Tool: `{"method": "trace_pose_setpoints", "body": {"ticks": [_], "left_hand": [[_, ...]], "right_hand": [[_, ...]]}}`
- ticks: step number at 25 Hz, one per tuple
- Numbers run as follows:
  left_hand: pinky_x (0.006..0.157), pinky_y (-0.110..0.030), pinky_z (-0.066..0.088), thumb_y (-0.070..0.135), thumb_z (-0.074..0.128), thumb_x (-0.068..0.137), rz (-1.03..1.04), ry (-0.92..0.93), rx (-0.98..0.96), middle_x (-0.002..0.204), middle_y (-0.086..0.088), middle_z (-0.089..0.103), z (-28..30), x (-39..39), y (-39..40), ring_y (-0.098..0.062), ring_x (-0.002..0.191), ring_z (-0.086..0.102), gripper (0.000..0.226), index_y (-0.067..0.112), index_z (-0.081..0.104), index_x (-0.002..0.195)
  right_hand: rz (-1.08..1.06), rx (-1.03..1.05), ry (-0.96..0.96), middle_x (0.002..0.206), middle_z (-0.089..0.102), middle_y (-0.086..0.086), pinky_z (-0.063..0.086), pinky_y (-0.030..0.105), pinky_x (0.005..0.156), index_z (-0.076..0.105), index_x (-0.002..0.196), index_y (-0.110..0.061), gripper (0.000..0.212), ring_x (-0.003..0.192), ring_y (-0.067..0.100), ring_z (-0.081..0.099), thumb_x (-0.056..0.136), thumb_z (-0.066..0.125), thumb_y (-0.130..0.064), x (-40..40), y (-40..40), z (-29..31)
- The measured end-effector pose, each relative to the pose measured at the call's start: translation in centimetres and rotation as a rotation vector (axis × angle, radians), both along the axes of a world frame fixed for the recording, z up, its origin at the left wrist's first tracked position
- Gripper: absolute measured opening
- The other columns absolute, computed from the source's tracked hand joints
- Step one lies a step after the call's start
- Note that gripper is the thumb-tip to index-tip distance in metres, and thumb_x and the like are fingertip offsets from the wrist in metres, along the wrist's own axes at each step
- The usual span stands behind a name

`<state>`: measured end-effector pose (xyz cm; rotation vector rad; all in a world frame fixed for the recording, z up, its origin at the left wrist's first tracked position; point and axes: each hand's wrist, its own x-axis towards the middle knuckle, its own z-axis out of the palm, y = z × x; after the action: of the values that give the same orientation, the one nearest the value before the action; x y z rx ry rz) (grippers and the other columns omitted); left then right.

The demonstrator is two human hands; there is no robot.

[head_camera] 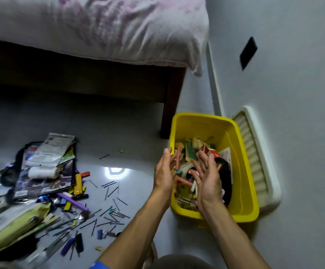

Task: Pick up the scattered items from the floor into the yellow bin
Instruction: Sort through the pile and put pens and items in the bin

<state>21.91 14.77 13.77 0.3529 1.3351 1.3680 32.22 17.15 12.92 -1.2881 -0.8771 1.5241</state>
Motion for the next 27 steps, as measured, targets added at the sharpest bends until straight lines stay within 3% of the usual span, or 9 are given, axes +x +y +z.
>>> {"method": "trace_pose_setpoints", "body": {"ticks": [3,5,8,12,15,17,20,24,27], "left_hand": [[0.093,-0.022,0.046,0.047,0.033,0.102,0.046,0.041,0.006,0.125,0.009,0.063,0.9,-3.2,-1.6,0.000,0.110,0.060,0.045,0.026,0.051,0.137],[0.105,-0.031,0.039,0.047,0.032,0.102,0.111,0.067,0.004,0.135,0.004,0.057,1.1,-6.8,-3.2,-0.008,0.122,0.052,0.049,0.025,0.047,0.143],[0.108,-0.036,0.040,0.046,0.031,0.103,0.282,0.075,-0.059,0.136,-0.001,0.058,-0.2,-13.0,-5.2,-0.015,0.124,0.052,0.049,0.021,0.048,0.141],[0.101,-0.037,0.043,0.044,0.033,0.103,0.501,0.085,-0.148,0.131,-0.005,0.060,-3.1,-21.6,-7.2,-0.019,0.120,0.055,0.046,0.018,0.054,0.135],[0.096,-0.039,0.049,0.043,0.039,0.102,0.556,0.178,-0.219,0.120,-0.004,0.067,-6.2,-28.1,-8.6,-0.020,0.110,0.061,0.034,0.025,0.063,0.118],[0.083,-0.034,0.053,0.040,0.047,0.100,0.538,0.311,-0.329,0.114,-0.004,0.069,-8.4,-32.1,-9.7,-0.016,0.096,0.064,0.023,0.028,0.065,0.109],[0.076,-0.029,0.050,0.031,0.054,0.096,0.464,0.512,-0.502,0.122,0.000,0.064,-11.6,-37.5,-11.1,-0.011,0.089,0.061,0.032,0.025,0.057,0.128],[0.095,-0.038,0.042,0.040,0.054,0.093,0.231,0.840,-0.748,0.139,-0.001,0.050,-15.3,-42.1,-11.3,-0.016,0.114,0.048,0.045,0.029,0.047,0.136],[0.106,-0.053,0.034,0.067,0.049,0.084,0.099,0.871,-0.846,0.150,-0.003,0.037,-16.5,-43.3,-10.7,-0.028,0.136,0.033,0.073,0.029,0.035,0.145]], "right_hand": [[0.148,0.002,0.047,0.138,0.056,-0.006,0.044,0.029,0.101,0.049,0.138,-0.023,0.069,0.125,0.008,0.053,0.083,0.038,-0.061,-4.0,-1.0,0.0],[0.254,0.000,0.031,0.141,0.054,-0.006,0.042,0.033,0.104,0.053,0.133,-0.028,0.061,0.128,0.011,0.051,0.083,0.041,-0.061,-8.3,-2.5,-0.3],[0.418,0.001,-0.020,0.132,0.060,-0.012,0.046,0.033,0.100,0.060,0.122,-0.036,0.050,0.121,0.007,0.057,0.084,0.043,-0.063,-14.9,-4.8,-1.0],[0.574,-0.062,-0.065,0.126,0.064,-0.010,0.049,0.035,0.098,0.065,0.116,-0.031,0.038,0.115,0.008,0.061,0.095,0.043,-0.053,-23.3,-5.9,-3.7],[0.681,-0.093,-0.095,0.115,0.070,-0.013,0.053,0.030,0.086,0.068,0.108,-0.031,0.030,0.103,0.004,0.066,0.101,0.042,-0.044,-29.4,-6.2,-7.0],[0.736,-0.094,-0.162,0.107,0.073,-0.011,0.053,0.032,0.084,0.069,0.106,-0.028,0.024,0.099,0.009,0.068,0.100,0.048,-0.039,-33.0,-6.0,-9.5],[0.744,-0.058,-0.409,0.122,0.064,-0.005,0.049,0.028,0.087,0.059,0.113,-0.027,0.019,0.104,0.012,0.063,0.095,0.059,-0.031,-36.9,-4.2,-13.2],[0.818,0.233,-0.748,0.144,0.047,-0.001,0.045,0.037,0.100,0.040,0.140,-0.027,0.058,0.122,0.021,0.052,0.088,0.064,-0.034,-41.3,-0.6,-17.2],[0.799,0.107,-0.717,0.129,0.059,-0.002,0.053,0.043,0.093,0.043,0.133,-0.027,0.071,0.111,0.022,0.060,0.071,0.070,-0.050,-44.7,1.4,-18.8]]}}
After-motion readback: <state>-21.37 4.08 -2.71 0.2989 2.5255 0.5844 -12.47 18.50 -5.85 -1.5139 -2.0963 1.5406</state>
